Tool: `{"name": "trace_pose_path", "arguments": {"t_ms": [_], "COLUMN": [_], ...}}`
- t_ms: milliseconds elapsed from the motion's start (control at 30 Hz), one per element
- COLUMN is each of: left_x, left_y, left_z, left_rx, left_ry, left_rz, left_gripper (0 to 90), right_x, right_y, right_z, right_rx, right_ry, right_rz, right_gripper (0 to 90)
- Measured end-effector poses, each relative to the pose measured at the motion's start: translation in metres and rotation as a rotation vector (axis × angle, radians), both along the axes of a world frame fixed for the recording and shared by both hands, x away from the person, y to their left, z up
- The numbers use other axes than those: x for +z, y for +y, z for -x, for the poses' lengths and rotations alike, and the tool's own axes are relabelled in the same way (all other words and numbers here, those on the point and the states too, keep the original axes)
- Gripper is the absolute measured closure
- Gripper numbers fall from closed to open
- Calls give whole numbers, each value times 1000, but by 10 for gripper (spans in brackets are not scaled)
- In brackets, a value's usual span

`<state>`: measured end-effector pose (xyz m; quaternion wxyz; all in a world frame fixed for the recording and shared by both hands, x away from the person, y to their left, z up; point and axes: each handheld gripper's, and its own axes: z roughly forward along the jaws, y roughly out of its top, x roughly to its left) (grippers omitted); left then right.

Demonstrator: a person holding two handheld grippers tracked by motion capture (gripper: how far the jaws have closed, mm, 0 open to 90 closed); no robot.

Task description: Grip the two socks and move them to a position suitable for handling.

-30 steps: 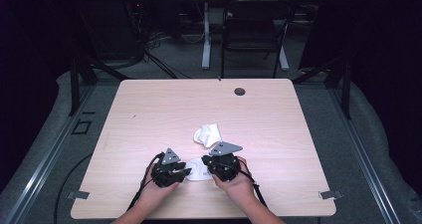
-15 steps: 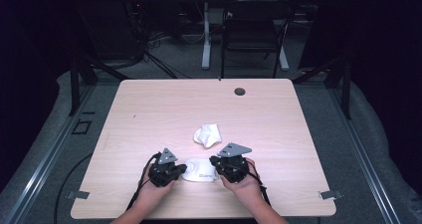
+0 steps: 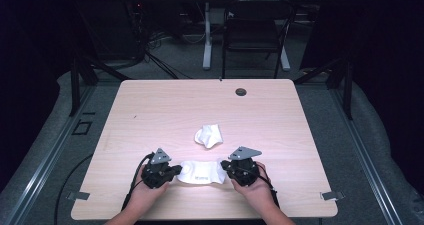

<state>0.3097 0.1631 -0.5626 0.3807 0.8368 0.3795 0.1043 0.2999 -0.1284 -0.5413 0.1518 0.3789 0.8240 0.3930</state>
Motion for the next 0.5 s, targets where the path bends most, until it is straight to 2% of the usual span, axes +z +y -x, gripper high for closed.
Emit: {"name": "trace_pose_path", "arguments": {"t_ms": [67,167,200,233,300,400,433,467,500], "left_x": [0,0,-1,-1,-4,-9,-11,-12,-13], "left_y": [2,5,7,7,8,8,7,7,7], "left_z": [2,4,5,5,6,7,6,5,5], "left_rx": [4,2,-1,-1,1,1,5,-3,0], "left_ry": [7,8,28,28,31,36,38,44,41], "left_rz": [5,0,10,10,20,17,19,22,23], "left_gripper": [882,882,882,882,882,882,882,881,881], "right_x": [-2,-4,-5,-5,-7,-8,-9,-12,-14], "right_y": [-2,-4,-7,-7,-10,-11,-10,-6,-5], "right_z": [2,3,4,4,5,5,5,3,3], "right_rx": [-1,-3,-8,-8,-13,-22,-25,-19,-16], "right_ry": [22,24,37,37,54,54,58,64,55], "right_rz": [18,28,29,29,19,3,-10,-13,-2], "right_gripper": [878,898,897,897,868,839,816,746,735]}}
